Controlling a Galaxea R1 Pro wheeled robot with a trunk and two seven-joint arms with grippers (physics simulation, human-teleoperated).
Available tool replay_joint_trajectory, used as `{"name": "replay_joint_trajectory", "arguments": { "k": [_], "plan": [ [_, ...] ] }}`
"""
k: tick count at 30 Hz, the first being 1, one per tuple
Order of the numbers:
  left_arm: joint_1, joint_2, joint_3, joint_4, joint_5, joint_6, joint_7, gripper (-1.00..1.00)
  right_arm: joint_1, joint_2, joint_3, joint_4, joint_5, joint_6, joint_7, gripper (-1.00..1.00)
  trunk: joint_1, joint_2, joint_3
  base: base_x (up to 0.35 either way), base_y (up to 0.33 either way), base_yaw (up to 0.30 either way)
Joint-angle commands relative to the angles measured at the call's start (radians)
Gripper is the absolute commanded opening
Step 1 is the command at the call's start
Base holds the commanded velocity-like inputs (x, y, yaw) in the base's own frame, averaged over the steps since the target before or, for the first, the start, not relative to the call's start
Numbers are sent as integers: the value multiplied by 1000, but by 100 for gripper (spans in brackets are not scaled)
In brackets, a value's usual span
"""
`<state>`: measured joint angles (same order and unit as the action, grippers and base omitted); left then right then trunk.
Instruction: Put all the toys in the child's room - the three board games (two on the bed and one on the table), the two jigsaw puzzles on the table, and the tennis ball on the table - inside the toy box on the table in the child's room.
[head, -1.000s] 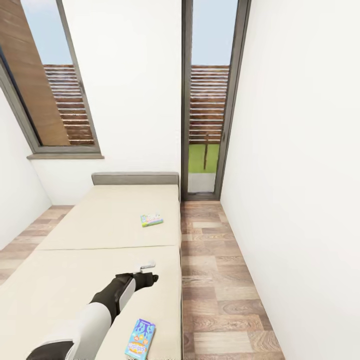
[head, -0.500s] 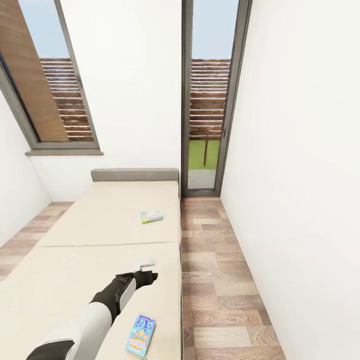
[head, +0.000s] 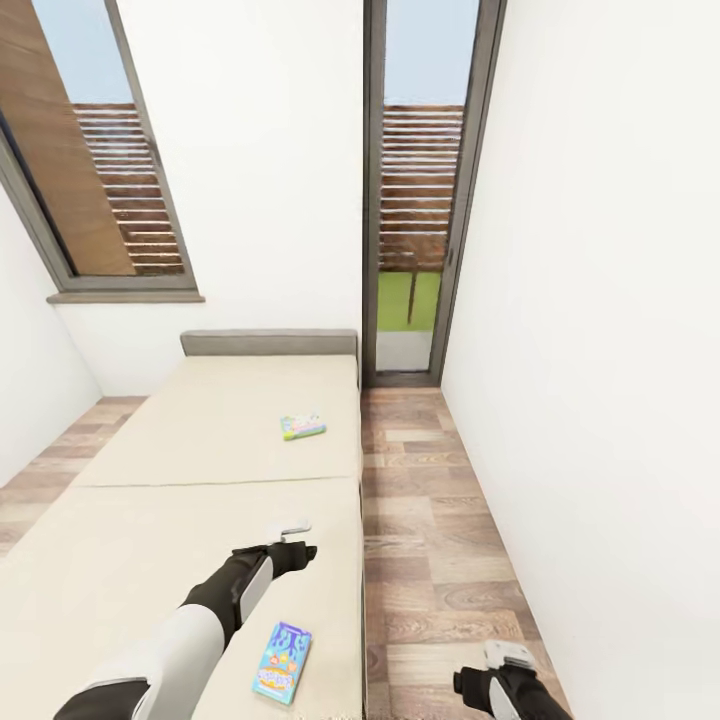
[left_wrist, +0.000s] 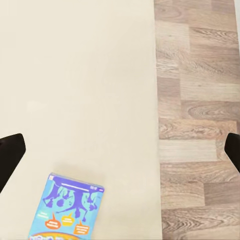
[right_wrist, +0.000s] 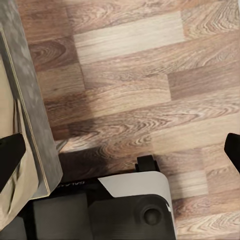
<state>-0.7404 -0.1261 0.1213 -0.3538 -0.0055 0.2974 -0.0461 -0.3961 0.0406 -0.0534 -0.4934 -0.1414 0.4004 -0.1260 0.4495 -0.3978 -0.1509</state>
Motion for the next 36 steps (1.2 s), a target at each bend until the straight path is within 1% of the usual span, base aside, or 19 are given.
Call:
{"name": "replay_joint_trajectory", "arguments": {
  "k": [1,2,4,8,16,25,36],
  "plan": [
    [0,-1,8,-2,-1,7,-5,100,-3,0,-4,0,-10,-5,-6,100,1,-2,-4,0,0,0],
    [0,0,8,-2,-1,7,-5,100,-4,-1,-4,3,-11,-12,-6,100,1,-2,-5,0,0,0],
    [0,0,8,-2,-1,6,-4,100,-6,-3,-4,19,-11,-52,-6,100,1,-2,-9,0,0,0],
    [0,0,7,-2,-1,6,-4,100,-7,-2,-5,58,-11,-95,-6,100,1,-2,-15,0,0,0],
    [0,3,6,-2,-2,5,-4,100,-7,-2,-6,88,-11,-144,-6,100,1,-2,-28,0,0,0],
    [0,6,6,-3,-2,5,-4,100,-7,-2,-3,90,-11,-154,-6,100,1,-2,-43,0,0,0],
    [0,11,4,-4,-2,6,-6,100,-7,0,-1,90,-2,-155,-6,100,1,-2,-61,0,0,0]
  ]
}}
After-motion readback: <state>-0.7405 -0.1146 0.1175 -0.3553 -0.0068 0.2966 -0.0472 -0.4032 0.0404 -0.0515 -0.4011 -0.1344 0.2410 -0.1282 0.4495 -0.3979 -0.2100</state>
